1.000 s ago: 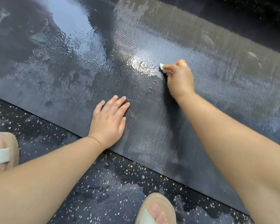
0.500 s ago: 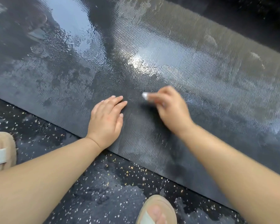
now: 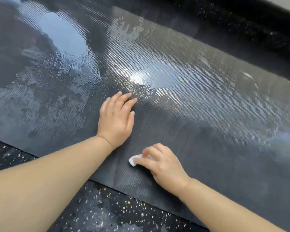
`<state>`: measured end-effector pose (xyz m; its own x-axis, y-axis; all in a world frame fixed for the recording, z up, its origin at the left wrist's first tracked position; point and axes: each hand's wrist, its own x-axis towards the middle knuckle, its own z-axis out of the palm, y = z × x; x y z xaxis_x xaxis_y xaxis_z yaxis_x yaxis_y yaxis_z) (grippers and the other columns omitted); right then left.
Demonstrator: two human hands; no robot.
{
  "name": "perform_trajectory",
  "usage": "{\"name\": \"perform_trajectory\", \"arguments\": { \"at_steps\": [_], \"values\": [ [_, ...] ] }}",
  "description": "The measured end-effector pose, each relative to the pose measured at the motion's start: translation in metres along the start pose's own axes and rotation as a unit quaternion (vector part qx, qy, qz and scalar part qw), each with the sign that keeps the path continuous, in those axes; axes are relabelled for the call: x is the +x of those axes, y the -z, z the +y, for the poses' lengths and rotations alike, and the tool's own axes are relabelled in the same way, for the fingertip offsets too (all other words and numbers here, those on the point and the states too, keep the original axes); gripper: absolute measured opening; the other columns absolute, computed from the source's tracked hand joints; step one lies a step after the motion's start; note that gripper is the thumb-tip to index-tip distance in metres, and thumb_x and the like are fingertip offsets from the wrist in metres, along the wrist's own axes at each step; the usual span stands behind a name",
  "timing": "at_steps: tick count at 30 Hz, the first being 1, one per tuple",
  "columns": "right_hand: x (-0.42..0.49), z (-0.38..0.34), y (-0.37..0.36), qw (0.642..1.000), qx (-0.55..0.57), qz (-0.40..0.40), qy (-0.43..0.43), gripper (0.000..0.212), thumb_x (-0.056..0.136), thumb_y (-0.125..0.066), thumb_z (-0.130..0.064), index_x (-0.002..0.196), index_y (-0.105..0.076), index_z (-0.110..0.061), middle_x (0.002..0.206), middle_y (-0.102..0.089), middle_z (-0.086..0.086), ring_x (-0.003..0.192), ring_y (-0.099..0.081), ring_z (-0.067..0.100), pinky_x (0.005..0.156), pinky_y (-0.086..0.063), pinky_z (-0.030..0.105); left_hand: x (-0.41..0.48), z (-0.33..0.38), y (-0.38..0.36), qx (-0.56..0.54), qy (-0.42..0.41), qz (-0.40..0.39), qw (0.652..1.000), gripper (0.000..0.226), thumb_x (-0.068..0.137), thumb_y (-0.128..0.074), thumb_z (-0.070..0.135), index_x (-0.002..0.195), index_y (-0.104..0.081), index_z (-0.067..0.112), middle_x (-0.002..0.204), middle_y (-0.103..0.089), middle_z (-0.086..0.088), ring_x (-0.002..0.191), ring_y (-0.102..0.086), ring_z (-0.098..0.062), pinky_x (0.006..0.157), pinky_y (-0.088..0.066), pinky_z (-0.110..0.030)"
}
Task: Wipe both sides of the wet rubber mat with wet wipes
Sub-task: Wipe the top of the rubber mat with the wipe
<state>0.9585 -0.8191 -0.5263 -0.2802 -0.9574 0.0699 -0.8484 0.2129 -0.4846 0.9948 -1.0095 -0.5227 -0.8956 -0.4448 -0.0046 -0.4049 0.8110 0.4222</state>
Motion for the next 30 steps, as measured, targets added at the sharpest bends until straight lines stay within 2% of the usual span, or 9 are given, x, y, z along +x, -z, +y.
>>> {"name": "perform_trajectory", "arguments": {
  "at_steps": [5,8,11,14,17,20,24,26,30],
  "values": [
    [0.057,0.066,0.031,0.996,-0.044,0.064,0.034,0.018,0.085,-0.064,-0.009,0.091,-0.076,-0.021,0.079,-0.063,0.010,0.066,-0.055,0.028,0.058,-0.046,0.035,0.016,-0.011,-0.015,0.081,0.016,-0.047,0.995,0.052,0.095,-0.035,0.034,0.144,-0.038,0.016,0.152,-0.031,-0.003,0.144,-0.017,-0.026,0.115,-0.002,-0.042],
    [0.113,0.121,0.055,0.982,-0.078,0.133,-0.112,0.011,0.080,-0.069,-0.014,0.088,-0.077,-0.016,0.085,-0.061,0.014,0.077,-0.056,0.033,0.065,-0.047,0.035,0.016,-0.013,-0.018,0.107,0.017,-0.052,0.993,0.056,0.092,-0.029,0.037,0.144,-0.038,0.016,0.152,-0.032,-0.004,0.143,-0.019,-0.027,0.116,-0.005,-0.044],
    [0.150,0.154,0.068,0.943,-0.058,0.207,-0.256,0.020,0.086,-0.062,-0.024,0.095,-0.074,-0.011,0.094,-0.057,0.015,0.093,-0.052,0.033,0.081,-0.040,0.028,0.017,-0.011,-0.013,0.103,0.014,-0.047,0.994,0.060,0.090,-0.022,0.038,0.140,-0.044,0.013,0.148,-0.038,-0.007,0.140,-0.027,-0.030,0.115,-0.012,-0.047],
    [0.143,0.130,0.054,0.941,-0.079,0.226,-0.238,0.020,0.087,-0.057,-0.009,0.097,-0.074,-0.011,0.094,-0.059,0.017,0.088,-0.052,0.036,0.076,-0.034,0.026,0.017,-0.010,-0.012,0.098,0.010,-0.041,0.994,0.059,0.090,-0.024,0.037,0.138,-0.048,0.011,0.146,-0.042,-0.008,0.138,-0.032,-0.032,0.114,-0.017,-0.049],
    [0.095,0.076,0.024,0.969,-0.072,0.193,-0.138,0.021,0.083,-0.061,-0.001,0.097,-0.073,-0.012,0.088,-0.062,0.014,0.077,-0.055,0.030,0.071,-0.040,0.033,0.017,-0.009,-0.013,0.100,0.006,-0.030,0.994,0.056,0.090,-0.028,0.035,0.135,-0.051,0.010,0.143,-0.045,-0.009,0.135,-0.037,-0.033,0.112,-0.023,-0.052],
    [0.050,0.044,0.009,0.987,-0.042,0.135,-0.076,0.022,0.087,-0.059,-0.006,0.100,-0.071,-0.018,0.086,-0.064,0.007,0.071,-0.056,0.028,0.066,-0.046,0.037,0.017,-0.009,-0.014,0.106,0.002,-0.026,0.994,0.055,0.090,-0.030,0.034,0.134,-0.052,0.010,0.143,-0.046,-0.009,0.134,-0.038,-0.033,0.111,-0.026,-0.053],
    [0.071,0.072,0.025,0.991,-0.055,0.120,-0.035,0.020,0.087,-0.060,-0.009,0.092,-0.076,-0.021,0.080,-0.064,0.007,0.067,-0.058,0.028,0.060,-0.046,0.038,0.017,-0.009,-0.015,0.111,-0.004,-0.016,0.994,0.054,0.090,-0.032,0.033,0.134,-0.052,0.010,0.142,-0.047,-0.010,0.134,-0.039,-0.034,0.110,-0.025,-0.053],
    [0.105,0.105,0.039,0.984,-0.077,0.151,-0.064,0.014,0.083,-0.068,-0.013,0.091,-0.076,-0.021,0.079,-0.062,0.013,0.070,-0.058,0.032,0.063,-0.046,0.038,0.017,-0.009,-0.016,0.114,-0.005,-0.014,0.993,0.054,0.090,-0.032,0.033,0.133,-0.052,0.009,0.142,-0.047,-0.010,0.134,-0.039,-0.034,0.110,-0.025,-0.053],
    [0.166,0.162,0.065,0.945,-0.075,0.221,-0.229,0.022,0.089,-0.060,-0.031,0.097,-0.075,-0.017,0.091,-0.057,0.017,0.089,-0.053,0.035,0.076,-0.039,0.033,0.016,-0.008,-0.016,0.116,-0.006,-0.013,0.993,0.054,0.090,-0.032,0.033,0.134,-0.052,0.009,0.142,-0.047,-0.010,0.134,-0.038,-0.034,0.111,-0.024,-0.053]
  ]
}}
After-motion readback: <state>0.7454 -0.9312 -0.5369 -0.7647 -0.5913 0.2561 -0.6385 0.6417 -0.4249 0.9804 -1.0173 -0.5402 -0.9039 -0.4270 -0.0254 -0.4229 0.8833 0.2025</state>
